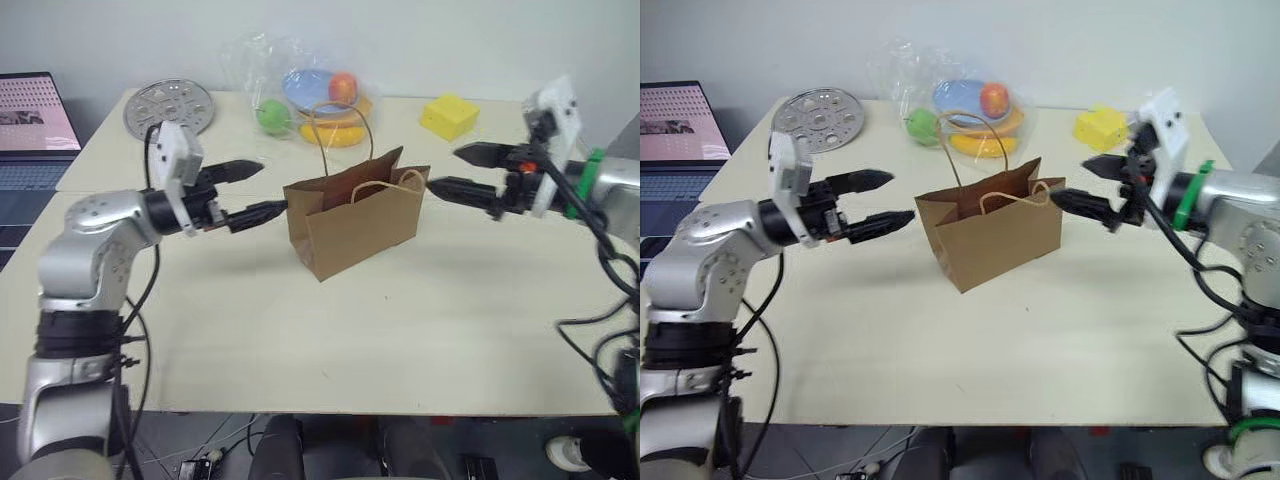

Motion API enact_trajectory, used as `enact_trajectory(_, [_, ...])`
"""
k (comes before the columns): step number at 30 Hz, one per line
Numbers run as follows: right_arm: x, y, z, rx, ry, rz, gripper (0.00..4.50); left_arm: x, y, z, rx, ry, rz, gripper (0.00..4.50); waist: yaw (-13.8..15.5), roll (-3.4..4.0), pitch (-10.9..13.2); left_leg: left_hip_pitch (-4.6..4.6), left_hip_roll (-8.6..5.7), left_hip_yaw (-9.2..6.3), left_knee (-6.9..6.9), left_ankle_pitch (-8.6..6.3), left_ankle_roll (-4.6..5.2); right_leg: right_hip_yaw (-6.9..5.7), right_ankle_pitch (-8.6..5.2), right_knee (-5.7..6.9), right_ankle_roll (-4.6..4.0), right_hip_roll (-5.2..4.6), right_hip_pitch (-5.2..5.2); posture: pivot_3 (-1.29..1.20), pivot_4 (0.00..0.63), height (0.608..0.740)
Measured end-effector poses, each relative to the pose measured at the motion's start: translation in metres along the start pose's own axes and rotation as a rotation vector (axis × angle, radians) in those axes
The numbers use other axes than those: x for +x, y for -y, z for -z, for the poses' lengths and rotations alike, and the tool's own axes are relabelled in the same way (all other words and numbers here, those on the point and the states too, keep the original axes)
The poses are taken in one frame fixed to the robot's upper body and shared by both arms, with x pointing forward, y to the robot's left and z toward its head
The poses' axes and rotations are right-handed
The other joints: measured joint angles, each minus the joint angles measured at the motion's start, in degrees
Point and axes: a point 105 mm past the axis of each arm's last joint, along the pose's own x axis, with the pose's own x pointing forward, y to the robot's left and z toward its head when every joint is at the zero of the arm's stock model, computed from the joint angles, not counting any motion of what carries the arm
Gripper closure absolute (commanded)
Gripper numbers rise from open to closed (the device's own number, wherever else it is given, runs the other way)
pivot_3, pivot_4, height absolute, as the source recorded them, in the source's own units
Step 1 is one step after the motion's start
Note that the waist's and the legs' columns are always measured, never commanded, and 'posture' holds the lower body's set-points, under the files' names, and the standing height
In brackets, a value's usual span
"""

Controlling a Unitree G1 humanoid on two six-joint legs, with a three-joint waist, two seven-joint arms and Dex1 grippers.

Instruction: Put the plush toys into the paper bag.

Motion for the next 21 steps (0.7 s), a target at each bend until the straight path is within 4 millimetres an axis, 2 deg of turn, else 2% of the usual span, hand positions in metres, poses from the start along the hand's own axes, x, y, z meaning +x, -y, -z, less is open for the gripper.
enact_trajectory(2, [-0.013,0.0,0.013,-0.063,-0.06,-0.024,0.0,-0.001,0.004,0.005,-0.011,-0.004,-0.003,0.04,0.3,0.0,0.0,0.0,0.0,-0.02,0.03,0.0,0.0,-0.03,-0.01,-0.01,0.0,0.0,0.03,0.0,0.15,0.74])
enact_trajectory(6, [-0.017,-0.012,0.035,-0.054,-0.111,-0.118,0.0,0.013,0.014,0.015,-0.061,0.022,0.031,0.04,0.3,0.01,0.0,0.0,0.0,0.04,0.16,0.01,0.0,0.04,-0.01,0.03,0.0,0.0,0.04,0.0,0.15,0.74])
enact_trajectory(9, [-0.016,-0.026,0.033,-0.068,-0.1,-0.186,0.0,0.028,0.021,0.019,-0.096,0.045,0.07,0.04,0.2,0.02,0.0,0.01,0.01,0.04,0.21,0.02,0.0,0.05,0.0,0.05,0.0,0.04,0.04,0.0,0.15,0.74])
enact_trajectory(14, [-0.013,-0.059,0.023,-0.057,-0.048,-0.315,0.0,0.048,0.01,0.016,-0.12,0.079,0.094,0.04,0.1,0.02,0.0,0.01,0.0,0.02,0.23,0.03,0.01,0.06,0.0,0.06,0.0,0.06,0.06,0.0,0.15,0.74])
enact_trajectory(21, [-0.017,-0.061,0.02,-0.025,-0.044,-0.317,0.0,0.048,0.015,0.021,-0.151,0.066,0.172,0.04,0.1,0.02,0.0,0.01,0.0,-0.05,0.13,0.02,0.02,0.0,0.01,0.08,0.0,0.05,0.04,0.0,0.15,0.74])
